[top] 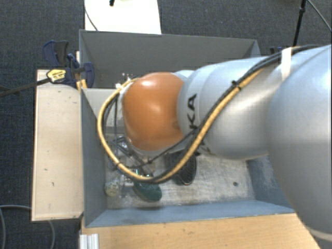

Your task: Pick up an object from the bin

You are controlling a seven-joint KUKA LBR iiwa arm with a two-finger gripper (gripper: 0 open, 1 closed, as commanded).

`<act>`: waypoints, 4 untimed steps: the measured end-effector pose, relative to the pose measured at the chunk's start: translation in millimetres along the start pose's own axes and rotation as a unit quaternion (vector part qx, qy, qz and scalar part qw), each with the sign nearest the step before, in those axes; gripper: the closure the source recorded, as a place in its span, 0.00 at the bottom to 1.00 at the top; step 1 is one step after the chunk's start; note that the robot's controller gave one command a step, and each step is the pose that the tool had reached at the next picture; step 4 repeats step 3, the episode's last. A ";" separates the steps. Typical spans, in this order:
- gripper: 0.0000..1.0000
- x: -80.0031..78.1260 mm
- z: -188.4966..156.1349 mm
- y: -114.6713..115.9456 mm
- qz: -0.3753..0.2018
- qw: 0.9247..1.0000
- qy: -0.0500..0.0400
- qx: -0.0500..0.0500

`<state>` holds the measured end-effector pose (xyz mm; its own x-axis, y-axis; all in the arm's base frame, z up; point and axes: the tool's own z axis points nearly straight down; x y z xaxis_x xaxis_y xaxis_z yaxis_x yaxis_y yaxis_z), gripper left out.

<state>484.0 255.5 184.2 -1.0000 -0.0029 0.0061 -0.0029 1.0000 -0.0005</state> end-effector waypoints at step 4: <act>1.00 -50.3 -54.4 -59.2 -0.139 0.990 -0.008 -0.001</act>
Offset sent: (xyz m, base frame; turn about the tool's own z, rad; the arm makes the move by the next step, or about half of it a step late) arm 0.0465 -0.0666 -0.1043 -0.2956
